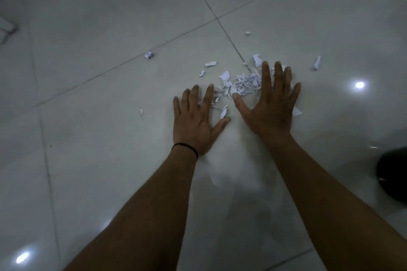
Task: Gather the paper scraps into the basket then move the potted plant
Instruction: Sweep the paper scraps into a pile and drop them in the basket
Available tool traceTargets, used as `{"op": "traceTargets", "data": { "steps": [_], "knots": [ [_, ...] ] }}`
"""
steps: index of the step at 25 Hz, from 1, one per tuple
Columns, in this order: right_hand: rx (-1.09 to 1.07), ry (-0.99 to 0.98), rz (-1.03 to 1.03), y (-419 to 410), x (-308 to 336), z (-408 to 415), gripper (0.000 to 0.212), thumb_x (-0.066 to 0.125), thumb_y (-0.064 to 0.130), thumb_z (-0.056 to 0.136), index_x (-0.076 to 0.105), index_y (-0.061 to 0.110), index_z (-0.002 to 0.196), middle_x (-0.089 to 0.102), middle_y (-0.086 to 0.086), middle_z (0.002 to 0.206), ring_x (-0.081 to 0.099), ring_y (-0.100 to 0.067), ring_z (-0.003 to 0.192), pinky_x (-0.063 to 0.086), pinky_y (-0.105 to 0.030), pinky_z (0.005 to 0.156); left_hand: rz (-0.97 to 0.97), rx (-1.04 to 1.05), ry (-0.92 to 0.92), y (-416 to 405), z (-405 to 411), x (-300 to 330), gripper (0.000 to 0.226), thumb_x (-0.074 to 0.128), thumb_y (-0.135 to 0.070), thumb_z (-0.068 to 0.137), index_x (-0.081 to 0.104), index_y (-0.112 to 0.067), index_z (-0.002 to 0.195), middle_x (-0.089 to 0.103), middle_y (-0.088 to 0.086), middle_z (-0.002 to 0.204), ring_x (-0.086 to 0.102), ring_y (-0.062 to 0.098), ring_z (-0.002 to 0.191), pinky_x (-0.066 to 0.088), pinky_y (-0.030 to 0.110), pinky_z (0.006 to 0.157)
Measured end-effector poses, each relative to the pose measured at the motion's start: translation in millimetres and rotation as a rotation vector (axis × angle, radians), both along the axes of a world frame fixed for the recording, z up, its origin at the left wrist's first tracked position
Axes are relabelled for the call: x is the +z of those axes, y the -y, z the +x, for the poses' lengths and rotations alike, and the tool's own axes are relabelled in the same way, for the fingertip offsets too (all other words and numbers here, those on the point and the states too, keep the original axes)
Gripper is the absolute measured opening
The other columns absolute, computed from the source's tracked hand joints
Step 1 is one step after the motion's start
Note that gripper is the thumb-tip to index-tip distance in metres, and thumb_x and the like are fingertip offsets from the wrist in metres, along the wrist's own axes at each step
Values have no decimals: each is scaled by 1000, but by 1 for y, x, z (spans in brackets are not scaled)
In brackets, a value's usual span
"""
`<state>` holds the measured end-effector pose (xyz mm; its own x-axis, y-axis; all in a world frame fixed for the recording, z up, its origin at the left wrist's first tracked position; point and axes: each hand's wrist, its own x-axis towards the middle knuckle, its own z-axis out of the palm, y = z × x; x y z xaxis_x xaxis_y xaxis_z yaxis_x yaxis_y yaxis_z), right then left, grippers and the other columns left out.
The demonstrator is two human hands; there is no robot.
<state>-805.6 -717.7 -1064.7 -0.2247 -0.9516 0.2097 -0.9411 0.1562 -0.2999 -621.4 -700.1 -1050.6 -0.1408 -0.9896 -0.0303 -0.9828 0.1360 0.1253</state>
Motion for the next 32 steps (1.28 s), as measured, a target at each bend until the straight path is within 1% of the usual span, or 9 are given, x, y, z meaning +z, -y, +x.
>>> {"op": "traceTargets", "data": {
  "steps": [3,6,9,12,15,19,24,29,32],
  "knots": [
    [30,-8,-5,2,0,2,92,35,77,87,20,22,159,22,-8,165,14,-29,154,12,-58,121,-37,159,-40,-2,9,8,91,28,-81,83,7,-31,156,23,12,159,20,33,147,12,55,119],
    [42,-47,-55,-1,-1,0,87,35,73,89,23,21,158,26,-8,163,18,-29,153,14,-57,121,-79,372,-94,4,44,10,97,27,-85,80,0,-30,156,11,17,161,10,37,149,10,54,120],
    [115,-103,-84,0,-3,3,85,38,71,90,25,21,157,28,-10,162,21,-31,152,15,-56,121,25,533,-107,6,90,-1,101,25,-87,78,-6,-29,155,0,26,160,2,42,148,7,53,121],
    [125,-81,-75,0,-5,5,84,40,69,90,24,20,158,27,-10,162,20,-32,152,15,-55,121,67,451,-169,2,90,-10,97,20,-84,81,-6,-28,155,0,28,160,-1,39,149,3,49,122],
    [146,-81,-64,1,-3,5,82,38,68,91,26,21,157,27,-9,163,21,-31,152,19,-56,120,54,192,-300,-11,57,-3,94,15,-82,83,0,-26,156,6,21,162,0,30,151,6,45,123],
    [148,-62,-33,1,-1,3,83,37,69,91,21,22,158,24,-9,164,17,-31,153,19,-56,120,90,-66,-317,-47,27,5,101,28,-85,80,4,-24,157,6,11,164,-2,24,152,11,46,122],
    [143,-52,-38,2,-3,0,84,38,67,92,21,18,159,24,-12,164,17,-32,153,15,-55,122,63,59,-206,-1,18,-9,108,35,-87,77,-6,-26,156,-7,15,163,-4,32,151,8,48,122],
    [125,-17,-15,4,-4,-2,84,36,67,92,20,20,159,22,-10,164,15,-30,153,16,-54,121,20,-20,-243,80,-1,-7,91,30,-77,86,-2,-28,156,7,17,163,8,33,150,14,48,121],
    [106,-28,-11,5,-4,-1,85,38,68,90,23,20,158,25,-11,163,18,-31,152,17,-55,121,-56,70,-248,96,21,-6,85,27,-75,88,4,-29,156,15,17,161,14,32,149,13,48,121]
  ]
}}
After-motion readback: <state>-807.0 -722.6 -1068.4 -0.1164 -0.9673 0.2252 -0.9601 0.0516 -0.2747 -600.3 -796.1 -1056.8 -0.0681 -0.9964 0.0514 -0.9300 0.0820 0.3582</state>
